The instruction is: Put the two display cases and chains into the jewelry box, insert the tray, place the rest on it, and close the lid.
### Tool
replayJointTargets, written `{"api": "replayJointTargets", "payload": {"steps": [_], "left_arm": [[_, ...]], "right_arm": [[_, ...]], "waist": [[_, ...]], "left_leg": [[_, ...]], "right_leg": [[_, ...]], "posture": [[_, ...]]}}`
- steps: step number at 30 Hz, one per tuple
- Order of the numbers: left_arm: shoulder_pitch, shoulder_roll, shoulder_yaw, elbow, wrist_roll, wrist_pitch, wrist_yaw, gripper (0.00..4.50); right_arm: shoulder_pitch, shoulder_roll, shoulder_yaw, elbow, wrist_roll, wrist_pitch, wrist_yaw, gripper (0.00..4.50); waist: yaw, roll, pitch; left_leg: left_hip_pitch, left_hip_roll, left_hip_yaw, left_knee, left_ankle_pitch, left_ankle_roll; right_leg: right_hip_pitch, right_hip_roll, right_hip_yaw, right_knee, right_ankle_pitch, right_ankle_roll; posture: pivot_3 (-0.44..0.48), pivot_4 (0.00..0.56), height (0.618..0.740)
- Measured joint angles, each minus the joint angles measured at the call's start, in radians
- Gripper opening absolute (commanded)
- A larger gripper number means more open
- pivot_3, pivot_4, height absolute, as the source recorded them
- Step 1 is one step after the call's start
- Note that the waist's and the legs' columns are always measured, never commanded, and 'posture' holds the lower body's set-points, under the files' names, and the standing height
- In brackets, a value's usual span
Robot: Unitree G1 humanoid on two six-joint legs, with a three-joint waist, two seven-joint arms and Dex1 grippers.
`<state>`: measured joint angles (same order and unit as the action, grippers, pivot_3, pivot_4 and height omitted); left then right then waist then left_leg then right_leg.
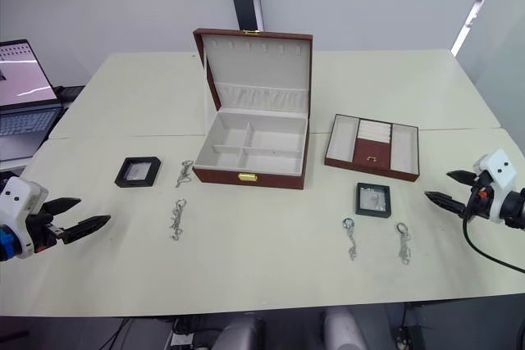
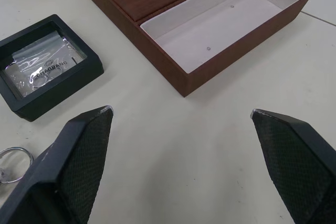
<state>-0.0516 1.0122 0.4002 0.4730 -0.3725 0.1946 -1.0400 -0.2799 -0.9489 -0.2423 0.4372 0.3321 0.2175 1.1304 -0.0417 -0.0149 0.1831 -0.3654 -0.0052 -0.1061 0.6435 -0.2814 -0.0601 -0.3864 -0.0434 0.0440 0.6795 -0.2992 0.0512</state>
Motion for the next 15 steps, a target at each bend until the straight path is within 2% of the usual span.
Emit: {"api": "replayJointTargets", "payload": {"steps": [15], "left_arm": [[-0.023,0.0,0.0,0.01,0.016,-0.009,0.02,4.5]], "right_arm": [[-0.001,0.0,0.0,0.021,-0.004,-0.016,0.003,4.47]], "waist": [[0.0,0.0,0.0]], "left_leg": [[0.0,0.0,0.0,0.0,0.0,0.0]], "right_leg": [[0.0,0.0,0.0,0.0,0.0,0.0]], "posture": [[0.0,0.15,0.74]]}}
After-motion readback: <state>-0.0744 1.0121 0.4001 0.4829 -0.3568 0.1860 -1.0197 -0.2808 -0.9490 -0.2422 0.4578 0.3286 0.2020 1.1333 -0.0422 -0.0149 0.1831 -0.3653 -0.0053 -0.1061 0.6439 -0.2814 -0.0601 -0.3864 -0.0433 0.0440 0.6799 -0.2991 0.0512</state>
